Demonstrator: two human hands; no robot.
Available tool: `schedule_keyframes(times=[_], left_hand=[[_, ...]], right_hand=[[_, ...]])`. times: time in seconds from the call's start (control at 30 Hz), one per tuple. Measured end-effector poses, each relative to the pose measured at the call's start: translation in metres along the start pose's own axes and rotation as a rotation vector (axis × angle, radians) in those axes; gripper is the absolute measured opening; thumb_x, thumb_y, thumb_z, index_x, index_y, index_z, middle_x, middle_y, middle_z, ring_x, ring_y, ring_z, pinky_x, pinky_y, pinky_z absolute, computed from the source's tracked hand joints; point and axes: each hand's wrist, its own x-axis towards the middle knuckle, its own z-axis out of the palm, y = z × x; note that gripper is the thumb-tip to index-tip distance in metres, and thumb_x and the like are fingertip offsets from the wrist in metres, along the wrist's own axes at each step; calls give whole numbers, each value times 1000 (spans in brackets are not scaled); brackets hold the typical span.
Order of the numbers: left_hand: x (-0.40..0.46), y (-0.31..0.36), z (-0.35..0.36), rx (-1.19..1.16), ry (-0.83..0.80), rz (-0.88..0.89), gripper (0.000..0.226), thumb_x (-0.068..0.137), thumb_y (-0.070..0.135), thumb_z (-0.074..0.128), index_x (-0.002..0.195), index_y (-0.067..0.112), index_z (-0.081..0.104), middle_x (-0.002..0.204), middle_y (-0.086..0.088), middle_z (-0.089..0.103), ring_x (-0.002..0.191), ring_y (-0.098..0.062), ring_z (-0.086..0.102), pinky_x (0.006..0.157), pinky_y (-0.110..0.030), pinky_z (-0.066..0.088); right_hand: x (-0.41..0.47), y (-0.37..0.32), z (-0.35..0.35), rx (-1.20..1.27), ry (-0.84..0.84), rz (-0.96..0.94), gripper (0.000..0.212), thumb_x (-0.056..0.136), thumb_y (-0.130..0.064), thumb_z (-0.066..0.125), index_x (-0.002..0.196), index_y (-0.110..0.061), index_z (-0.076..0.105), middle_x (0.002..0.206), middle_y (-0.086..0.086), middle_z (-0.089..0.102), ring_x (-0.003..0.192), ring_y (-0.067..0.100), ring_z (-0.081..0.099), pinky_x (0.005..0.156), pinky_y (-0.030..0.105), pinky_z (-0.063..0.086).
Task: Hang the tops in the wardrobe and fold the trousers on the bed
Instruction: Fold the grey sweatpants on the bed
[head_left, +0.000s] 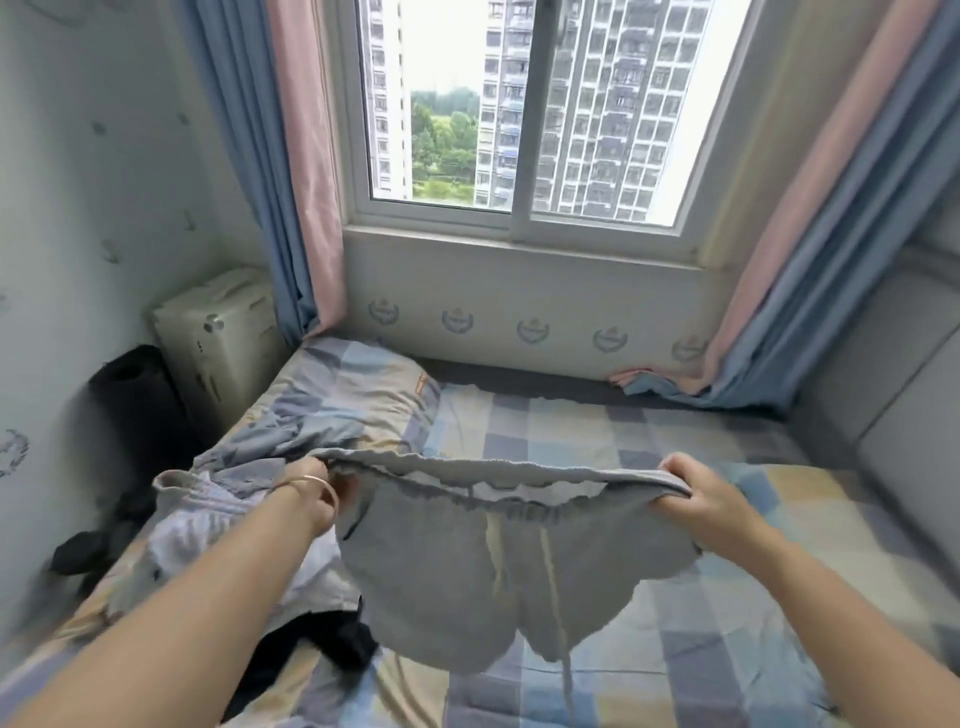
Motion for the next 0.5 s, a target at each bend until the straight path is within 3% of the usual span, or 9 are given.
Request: schedule_keyframes(times=[0.1,0.2,0.27,0.33,0.37,0.43,0.5], left_hand=[[-5,-23,20,118,-34,10,22,91,-3,43,81,14,53,63,-3,51,22,-7,41,29,-9,31],[-23,-27,35,449,-185,107,24,93,-3,45,75,12,52,56,-6,48,23,-5,39,29,-8,29],[-26,-24,39,738,-255,244,19,89,-8,49,86,7,61,65,-8,54,41,-9,52,41,-15,41],[-21,-19,41,1084,-269,445,26,80,-11,57,97,6,67,77,-10,63,71,-21,60,68,-31,51],[-22,-19,42,1263,-242,556,29,76,-10,60,93,12,70,81,-8,66,79,-23,61,76,-34,51],[-26,-23,46,1517,-191,737,35,72,-6,60,85,23,73,83,0,68,85,-20,61,74,-27,49],[-26,-31,49,1558,-214,810,37,73,-6,54,83,24,74,82,1,67,84,-17,58,69,-23,41]], right_hand=[[-26,15,-28,16,-29,20,39,59,-49,60,72,-15,47,63,-1,47,57,12,44,51,22,31],[-42,40,-48,52,35,87,32,73,-40,67,70,-13,49,64,0,47,58,12,42,54,26,28],[-48,62,-56,-18,74,161,23,85,-24,65,72,-13,51,66,2,51,61,15,44,55,28,30],[-54,86,-62,-107,137,274,19,90,-13,52,71,-11,49,67,5,51,63,19,44,56,30,29],[-58,95,-66,-138,193,328,19,87,-6,46,69,-10,47,66,7,50,64,22,43,56,30,29],[-65,107,-72,-160,298,412,21,79,3,38,63,-11,38,64,9,45,63,24,40,55,30,27],[-70,117,-71,-189,372,459,25,77,6,38,61,-12,35,62,10,44,61,25,39,53,30,26]])
